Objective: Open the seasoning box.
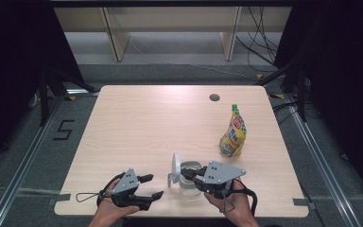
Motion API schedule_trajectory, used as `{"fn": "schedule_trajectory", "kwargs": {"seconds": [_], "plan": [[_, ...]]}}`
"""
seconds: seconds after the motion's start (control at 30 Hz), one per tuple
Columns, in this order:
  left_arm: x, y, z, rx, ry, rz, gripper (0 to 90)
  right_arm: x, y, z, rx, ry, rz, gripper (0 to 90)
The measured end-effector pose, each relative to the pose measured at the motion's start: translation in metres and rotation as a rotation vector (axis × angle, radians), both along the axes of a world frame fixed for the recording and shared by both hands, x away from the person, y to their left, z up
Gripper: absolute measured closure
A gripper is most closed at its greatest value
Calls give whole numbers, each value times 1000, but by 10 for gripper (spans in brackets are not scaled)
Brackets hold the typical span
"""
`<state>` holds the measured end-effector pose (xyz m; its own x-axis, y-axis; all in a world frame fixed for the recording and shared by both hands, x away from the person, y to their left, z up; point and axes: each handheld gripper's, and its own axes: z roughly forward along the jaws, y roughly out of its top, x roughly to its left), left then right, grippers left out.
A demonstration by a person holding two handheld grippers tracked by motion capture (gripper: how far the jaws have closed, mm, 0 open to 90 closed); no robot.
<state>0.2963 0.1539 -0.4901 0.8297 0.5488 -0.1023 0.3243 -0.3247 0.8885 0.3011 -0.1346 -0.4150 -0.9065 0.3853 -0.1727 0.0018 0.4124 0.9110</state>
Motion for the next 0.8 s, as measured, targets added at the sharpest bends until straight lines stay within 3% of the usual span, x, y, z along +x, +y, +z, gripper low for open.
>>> {"fn": "schedule_trajectory", "kwargs": {"seconds": [0.13, 0.23, 0.33, 0.37, 0.4, 0.5, 0.53, 0.67, 0.8], "plan": [[-1, -4, -3, -6, 5, 2, 295, 0, 3, -1, 4, 14, 23, 882], [-1, -3, -3, 7, 6, 4, 290, 2, -2, 0, 2, -15, 0, 867], [0, -1, -2, 13, -1, 2, 287, 2, -8, -1, 4, -6, -23, 851], [0, -1, -3, 6, 11, 15, 287, 3, -15, -2, 20, 2, -56, 824], [1, 0, -2, 13, -8, 4, 287, 4, -20, -4, 23, 5, -76, 813], [0, 0, -2, 11, 3, 10, 286, 6, -26, -5, 27, 7, -97, 791], [-2, -2, -2, 2, 4, 24, 285, 7, -35, -8, 44, 21, -126, 754], [-1, -1, -1, 17, -13, 6, 282, 7, -46, -13, 70, 22, -179, 710], [-4, -3, -1, -1, 7, 17, 281, 10, -68, -17, 102, 48, -266, 605]]}}
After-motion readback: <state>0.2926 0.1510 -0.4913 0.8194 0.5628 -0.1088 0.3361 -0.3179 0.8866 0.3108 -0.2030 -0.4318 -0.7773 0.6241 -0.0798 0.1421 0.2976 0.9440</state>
